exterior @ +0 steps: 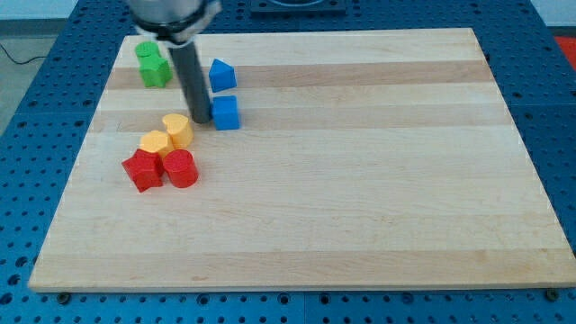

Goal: Place the blue cube right to the red circle

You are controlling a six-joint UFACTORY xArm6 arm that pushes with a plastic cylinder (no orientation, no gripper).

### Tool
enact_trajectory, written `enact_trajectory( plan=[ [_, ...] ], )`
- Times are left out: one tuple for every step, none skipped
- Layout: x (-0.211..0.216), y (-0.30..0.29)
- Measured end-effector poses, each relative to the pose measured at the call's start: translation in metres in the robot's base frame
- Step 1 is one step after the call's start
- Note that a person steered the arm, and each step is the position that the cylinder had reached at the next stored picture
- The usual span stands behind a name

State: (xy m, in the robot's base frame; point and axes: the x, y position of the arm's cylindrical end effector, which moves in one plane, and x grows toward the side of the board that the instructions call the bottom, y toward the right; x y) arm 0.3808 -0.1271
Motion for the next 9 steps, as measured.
enact_trajectory(
  plan=[
    [-0.015,-0.014],
    [-0.037,-0.004],
    [-0.022,0.029],
    [0.033,0.054],
    [0.055,0.076],
    [0.032,0.108],
    [0.029,0.17],
    [0.059,0.18],
    [0.082,0.151]
  ],
)
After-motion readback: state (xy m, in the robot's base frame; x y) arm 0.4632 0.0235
